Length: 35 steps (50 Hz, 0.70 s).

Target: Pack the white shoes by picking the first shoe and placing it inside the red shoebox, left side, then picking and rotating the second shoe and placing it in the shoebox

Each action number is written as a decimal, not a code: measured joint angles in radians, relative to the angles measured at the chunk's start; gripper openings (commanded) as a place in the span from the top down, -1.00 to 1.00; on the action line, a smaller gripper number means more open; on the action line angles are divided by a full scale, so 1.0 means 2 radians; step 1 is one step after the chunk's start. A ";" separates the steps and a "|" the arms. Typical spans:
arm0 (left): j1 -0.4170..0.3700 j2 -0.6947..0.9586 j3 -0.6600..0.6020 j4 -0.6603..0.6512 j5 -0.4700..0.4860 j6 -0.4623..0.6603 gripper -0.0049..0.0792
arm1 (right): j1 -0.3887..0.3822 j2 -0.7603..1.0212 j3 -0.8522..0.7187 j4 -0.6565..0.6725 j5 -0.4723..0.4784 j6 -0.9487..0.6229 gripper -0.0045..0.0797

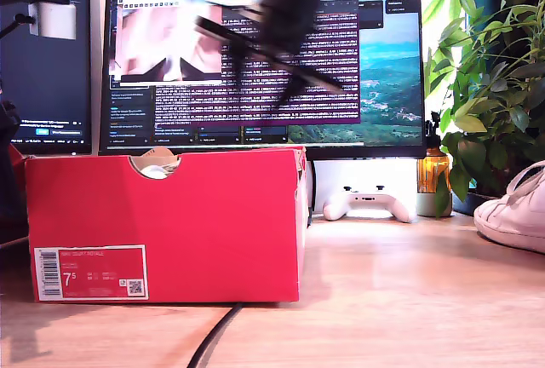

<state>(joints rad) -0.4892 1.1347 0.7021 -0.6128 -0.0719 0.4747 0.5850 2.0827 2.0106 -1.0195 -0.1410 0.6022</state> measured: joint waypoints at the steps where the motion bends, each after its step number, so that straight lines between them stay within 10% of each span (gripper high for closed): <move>1: 0.000 0.000 0.000 0.000 0.000 0.000 0.93 | -0.005 0.000 0.000 -0.005 0.007 0.012 0.32; 35: 0.000 0.000 0.000 0.000 0.005 -0.013 0.93 | -0.070 -0.096 0.000 -0.170 0.101 0.155 0.29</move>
<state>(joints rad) -0.4896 1.1347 0.7021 -0.6125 -0.0616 0.4484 0.4454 1.8908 2.0102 -1.3594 0.0608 0.9131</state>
